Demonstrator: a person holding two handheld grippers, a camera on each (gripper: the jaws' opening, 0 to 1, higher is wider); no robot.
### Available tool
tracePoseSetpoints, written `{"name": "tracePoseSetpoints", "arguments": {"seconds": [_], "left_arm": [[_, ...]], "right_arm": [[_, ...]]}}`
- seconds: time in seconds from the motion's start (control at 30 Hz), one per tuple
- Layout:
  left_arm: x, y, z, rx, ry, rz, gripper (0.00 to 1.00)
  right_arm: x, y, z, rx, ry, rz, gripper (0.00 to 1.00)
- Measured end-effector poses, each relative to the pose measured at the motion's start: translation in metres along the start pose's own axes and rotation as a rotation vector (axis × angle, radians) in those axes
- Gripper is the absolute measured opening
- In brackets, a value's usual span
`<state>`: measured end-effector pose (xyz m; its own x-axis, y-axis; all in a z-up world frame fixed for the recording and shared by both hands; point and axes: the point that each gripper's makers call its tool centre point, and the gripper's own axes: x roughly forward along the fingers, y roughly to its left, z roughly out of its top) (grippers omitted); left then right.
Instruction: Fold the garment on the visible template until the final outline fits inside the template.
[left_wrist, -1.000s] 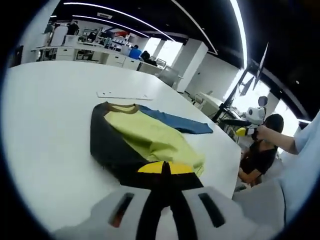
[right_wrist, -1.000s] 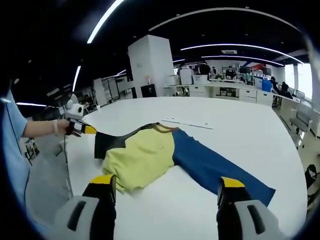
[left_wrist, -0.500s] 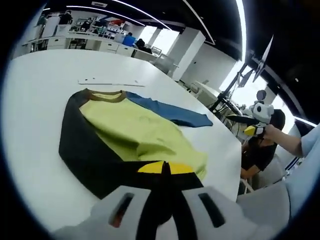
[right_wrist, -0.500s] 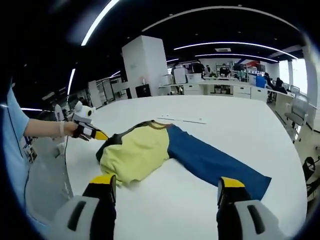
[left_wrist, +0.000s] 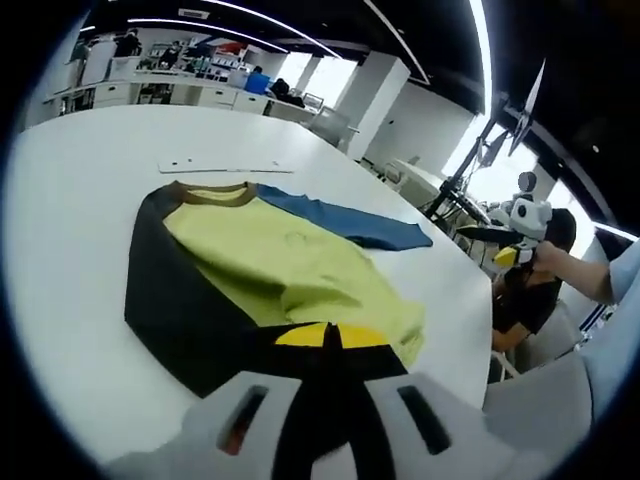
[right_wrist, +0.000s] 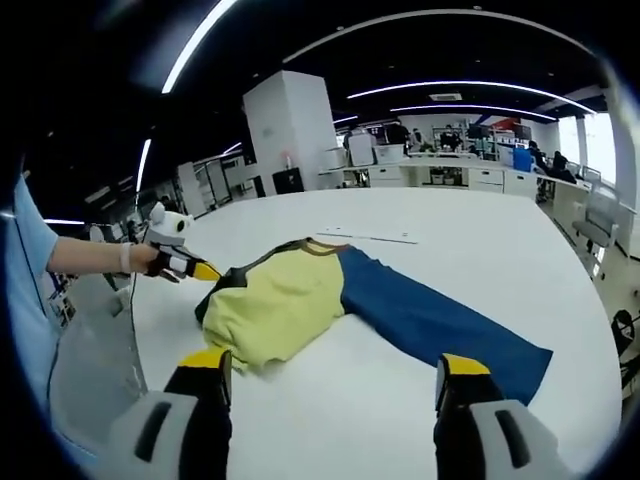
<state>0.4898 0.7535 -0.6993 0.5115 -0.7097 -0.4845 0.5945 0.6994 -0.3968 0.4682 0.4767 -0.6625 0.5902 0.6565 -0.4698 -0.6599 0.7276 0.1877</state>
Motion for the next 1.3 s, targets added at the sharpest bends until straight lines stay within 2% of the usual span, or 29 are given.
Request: {"name": "tracePoseSetpoints", "arguments": {"seconds": [0.07,0.2,0.27,0.33,0.5,0.6,0.9,1.3], "left_arm": [[-0.001,0.005,0.003,-0.002,-0.017,0.026,0.02],[-0.004,0.004,0.004,-0.007,-0.026,0.015,0.20],[-0.007,0.004,0.002,0.038,-0.019,0.028,0.28],[-0.010,0.005,-0.001,0.041,-0.012,0.019,0.37],[-0.021,0.008,-0.011,0.043,0.009,0.021,0.43],[-0.025,0.009,-0.012,0.022,0.003,0.012,0.45],[-0.029,0.028,-0.022,0.009,0.015,0.063,0.40],[-0.018,0.046,-0.035,-0.043,0.036,0.096,0.33]], "right_arm": [[0.002,0.001,-0.002,-0.003,0.008,0.008,0.86],[0.005,0.003,-0.005,-0.011,0.027,0.019,0.87],[0.005,0.003,-0.006,-0.010,0.028,0.021,0.87],[0.005,0.003,-0.006,-0.005,0.027,0.021,0.87],[0.006,0.005,-0.008,-0.002,0.030,0.026,0.86],[0.006,0.006,-0.009,-0.004,0.033,0.027,0.86],[0.006,0.007,-0.012,0.002,0.035,0.028,0.86],[-0.002,0.003,-0.021,0.024,0.048,0.013,0.85]]}}
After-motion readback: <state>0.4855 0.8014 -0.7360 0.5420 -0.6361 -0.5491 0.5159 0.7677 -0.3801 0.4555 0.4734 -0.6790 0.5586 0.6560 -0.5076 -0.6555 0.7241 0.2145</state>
